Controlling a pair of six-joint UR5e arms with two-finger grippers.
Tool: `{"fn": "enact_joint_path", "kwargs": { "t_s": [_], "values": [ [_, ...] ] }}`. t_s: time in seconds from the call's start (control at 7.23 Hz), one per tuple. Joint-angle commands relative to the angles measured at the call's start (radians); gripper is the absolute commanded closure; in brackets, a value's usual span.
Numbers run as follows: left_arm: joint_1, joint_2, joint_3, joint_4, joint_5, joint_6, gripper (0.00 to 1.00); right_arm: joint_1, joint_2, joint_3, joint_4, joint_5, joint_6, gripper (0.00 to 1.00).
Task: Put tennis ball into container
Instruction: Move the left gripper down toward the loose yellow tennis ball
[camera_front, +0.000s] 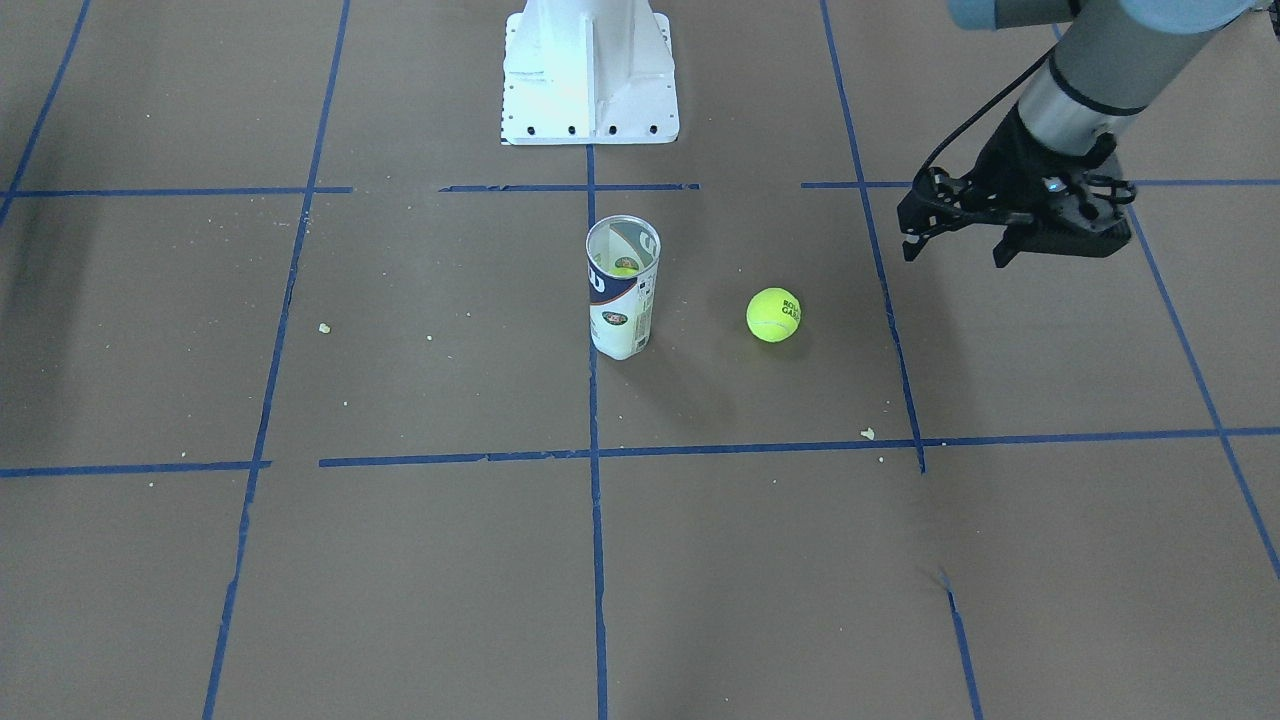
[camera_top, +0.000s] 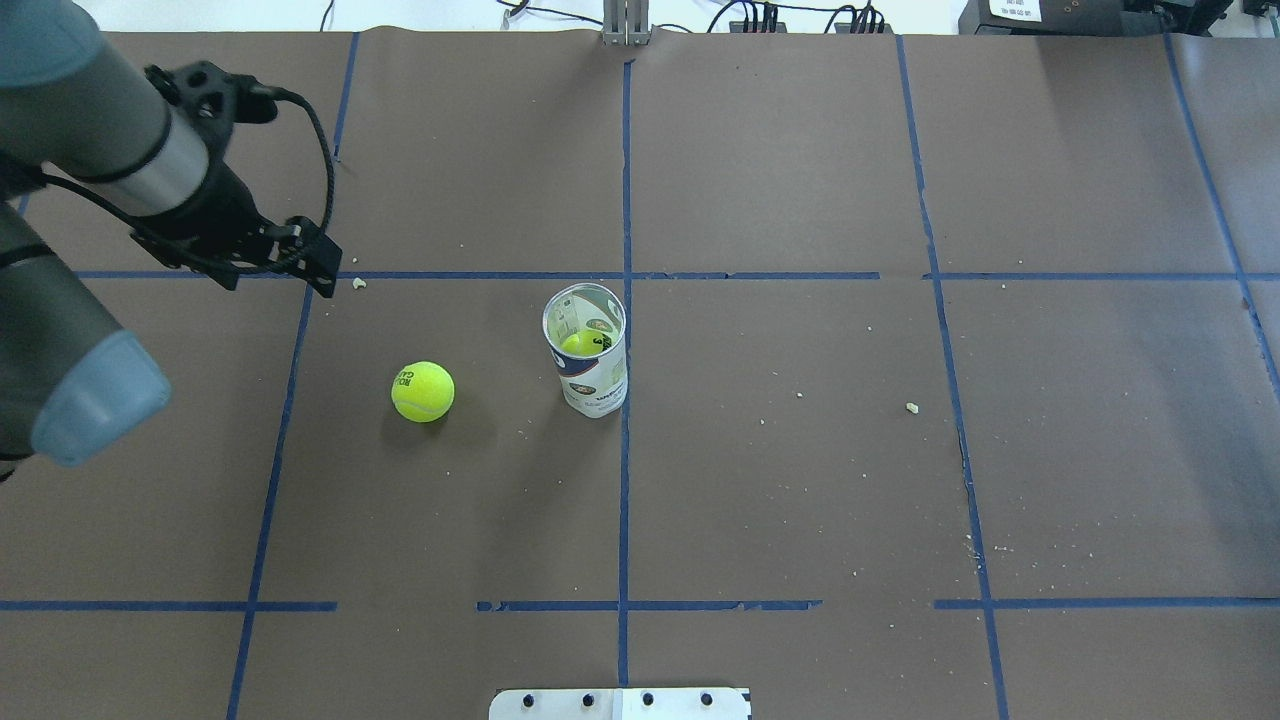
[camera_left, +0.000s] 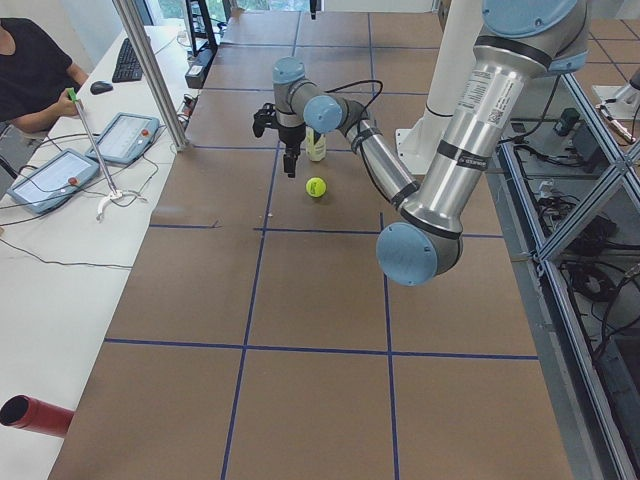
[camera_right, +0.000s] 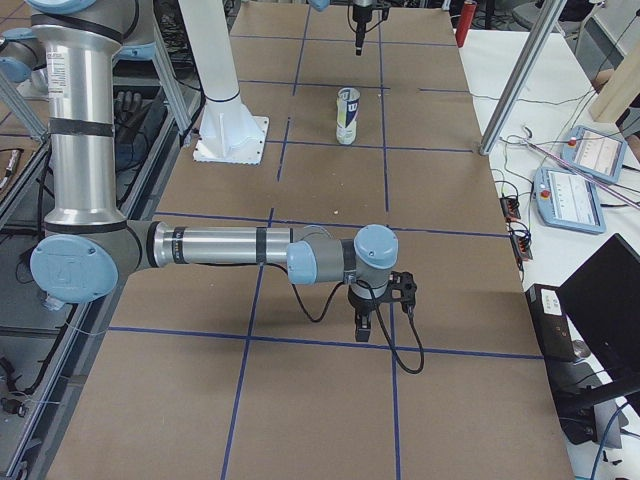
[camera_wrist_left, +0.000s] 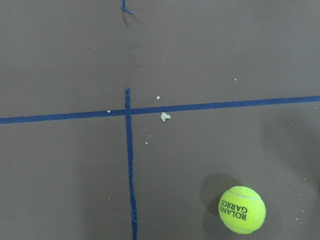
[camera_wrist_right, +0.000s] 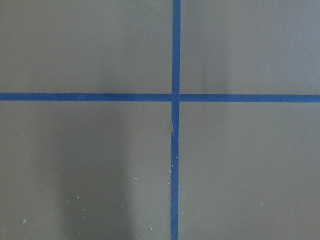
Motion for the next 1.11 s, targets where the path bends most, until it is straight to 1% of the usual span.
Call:
{"fn": "enact_joint_path", "kwargs": {
  "t_s": [0.0, 0.14, 0.28, 0.55, 0.97],
  "values": [
    [0.136, -0.005, 0.081, -0.152, 0.080, -0.222, 0.00, 0.000, 0.000, 0.000, 0.000, 0.000, 0.000, 0.00],
    [0.151, -0.002, 0.140, -0.255, 0.084, -0.295, 0.00, 0.000, 0.000, 0.000, 0.000, 0.000, 0.000, 0.00],
    [0.171, -0.002, 0.177, -0.293, 0.105, -0.314, 0.00, 0.000, 0.000, 0.000, 0.000, 0.000, 0.000, 0.00],
    [0.205, -0.008, 0.210, -0.317, 0.124, -0.336, 0.00, -0.001, 0.000, 0.000, 0.000, 0.000, 0.000, 0.00],
    [0.245, -0.002, 0.268, -0.405, 0.125, -0.355, 0.00, 0.000, 0.000, 0.000, 0.000, 0.000, 0.000, 0.00]
  ]
}}
